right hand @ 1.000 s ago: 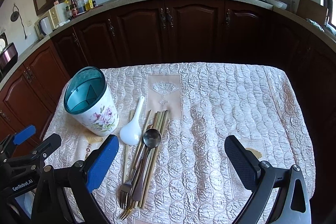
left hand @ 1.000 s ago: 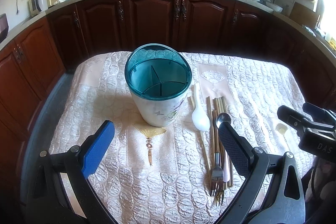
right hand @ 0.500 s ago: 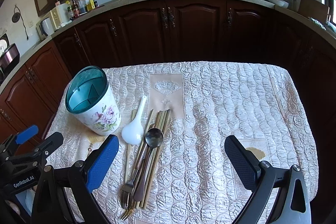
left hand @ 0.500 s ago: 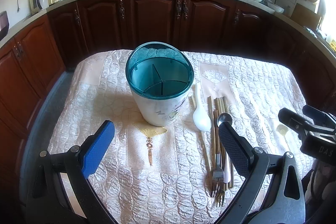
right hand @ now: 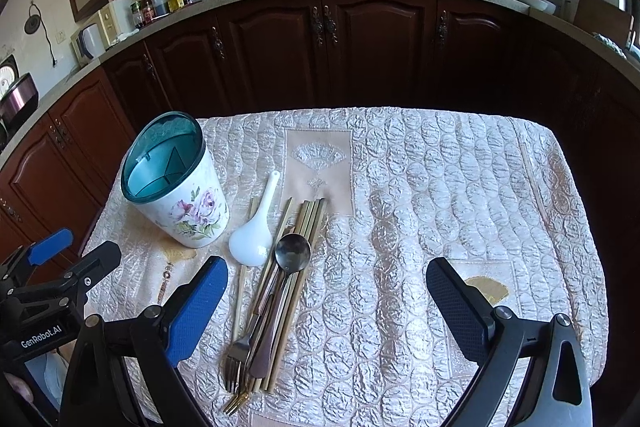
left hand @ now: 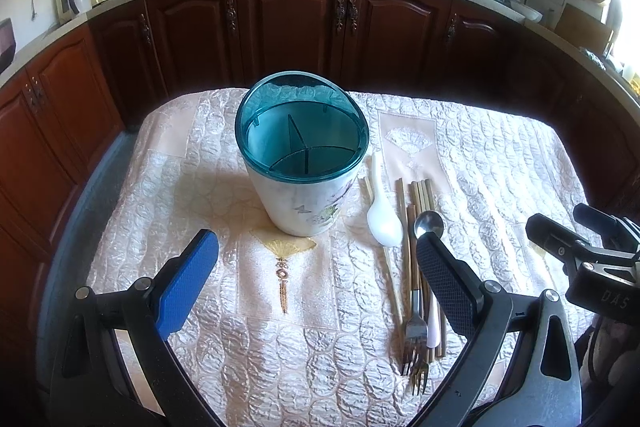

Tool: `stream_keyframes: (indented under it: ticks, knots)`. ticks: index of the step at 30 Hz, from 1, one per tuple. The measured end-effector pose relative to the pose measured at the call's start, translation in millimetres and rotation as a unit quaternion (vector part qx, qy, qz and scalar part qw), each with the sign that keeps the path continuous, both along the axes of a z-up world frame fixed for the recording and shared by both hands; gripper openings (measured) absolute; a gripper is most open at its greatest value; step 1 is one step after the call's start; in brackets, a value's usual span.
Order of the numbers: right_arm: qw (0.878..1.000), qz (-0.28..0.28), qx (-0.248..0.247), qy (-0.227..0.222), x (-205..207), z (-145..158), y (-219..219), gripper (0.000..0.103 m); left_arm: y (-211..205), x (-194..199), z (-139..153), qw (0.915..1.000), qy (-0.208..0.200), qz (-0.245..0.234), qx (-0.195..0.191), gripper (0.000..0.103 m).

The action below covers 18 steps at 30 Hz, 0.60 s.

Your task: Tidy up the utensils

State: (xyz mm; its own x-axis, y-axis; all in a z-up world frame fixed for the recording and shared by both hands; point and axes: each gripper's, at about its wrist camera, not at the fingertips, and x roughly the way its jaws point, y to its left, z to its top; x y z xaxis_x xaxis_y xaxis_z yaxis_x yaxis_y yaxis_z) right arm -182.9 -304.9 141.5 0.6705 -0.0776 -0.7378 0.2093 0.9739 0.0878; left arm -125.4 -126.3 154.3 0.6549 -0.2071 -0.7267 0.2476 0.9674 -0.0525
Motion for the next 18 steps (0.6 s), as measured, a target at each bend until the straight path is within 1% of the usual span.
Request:
stream_keyframes:
  ticks: [18]
  knots:
    - [1.0, -0.002, 0.0, 0.004, 0.6, -2.1, -1.5, 0.1, -0.3, 1.1, -1.7, 1.0, 0.003, -0.003, -0.002, 0.1]
